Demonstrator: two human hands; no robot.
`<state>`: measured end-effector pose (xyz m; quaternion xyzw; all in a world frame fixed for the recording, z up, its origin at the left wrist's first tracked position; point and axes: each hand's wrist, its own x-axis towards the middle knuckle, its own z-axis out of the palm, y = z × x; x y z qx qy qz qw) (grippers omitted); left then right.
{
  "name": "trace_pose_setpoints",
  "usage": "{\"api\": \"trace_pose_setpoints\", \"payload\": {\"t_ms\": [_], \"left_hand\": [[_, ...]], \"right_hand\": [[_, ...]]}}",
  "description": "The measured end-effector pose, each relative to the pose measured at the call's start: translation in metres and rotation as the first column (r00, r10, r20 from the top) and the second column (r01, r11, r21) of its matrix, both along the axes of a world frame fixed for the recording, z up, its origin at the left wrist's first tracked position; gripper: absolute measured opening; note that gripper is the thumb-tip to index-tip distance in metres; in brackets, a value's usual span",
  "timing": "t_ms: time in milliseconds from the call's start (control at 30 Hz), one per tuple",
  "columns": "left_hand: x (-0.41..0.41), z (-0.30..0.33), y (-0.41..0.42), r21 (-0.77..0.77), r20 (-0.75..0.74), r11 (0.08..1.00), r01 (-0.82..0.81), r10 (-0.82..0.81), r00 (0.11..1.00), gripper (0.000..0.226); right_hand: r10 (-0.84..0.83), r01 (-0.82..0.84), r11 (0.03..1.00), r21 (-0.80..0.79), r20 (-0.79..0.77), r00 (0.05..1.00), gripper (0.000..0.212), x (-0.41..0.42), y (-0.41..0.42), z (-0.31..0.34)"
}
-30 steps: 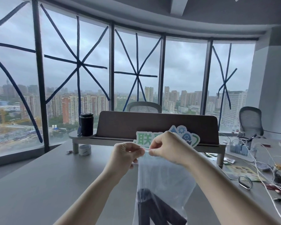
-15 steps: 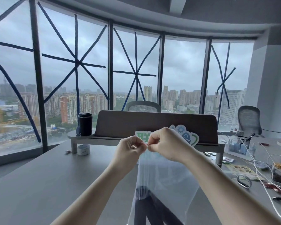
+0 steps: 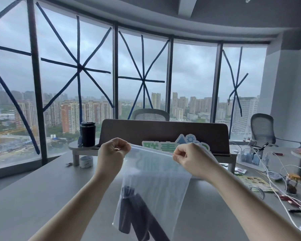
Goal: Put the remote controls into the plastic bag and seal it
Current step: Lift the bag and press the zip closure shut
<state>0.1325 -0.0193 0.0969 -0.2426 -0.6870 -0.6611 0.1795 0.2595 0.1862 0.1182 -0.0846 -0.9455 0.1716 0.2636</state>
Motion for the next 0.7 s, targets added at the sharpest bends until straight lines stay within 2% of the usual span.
{"api": "trace_pose_setpoints", "payload": {"t_ms": [200, 500, 700], "left_hand": [[-0.009, -0.004, -0.015, 0.036, 0.013, 0.998, -0.045, 0.045, 0.999, 0.016], [-0.032, -0.011, -0.037, 0.097, 0.077, 0.995, -0.02, 0.013, 0.997, 0.012], [-0.072, -0.028, -0.049, 0.11, 0.193, 0.994, -0.024, 0.003, 0.981, 0.014]], "right_hand": [[-0.011, 0.011, 1.0, -0.004, 0.0, 1.0, 0.015, 0.002, 0.002, -0.005], [-0.08, 0.08, 0.996, 0.035, -0.016, 0.997, 0.021, -0.001, -0.015, 0.002], [-0.073, 0.078, 0.996, 0.049, -0.09, 0.993, 0.024, -0.057, -0.03, -0.007]]}}
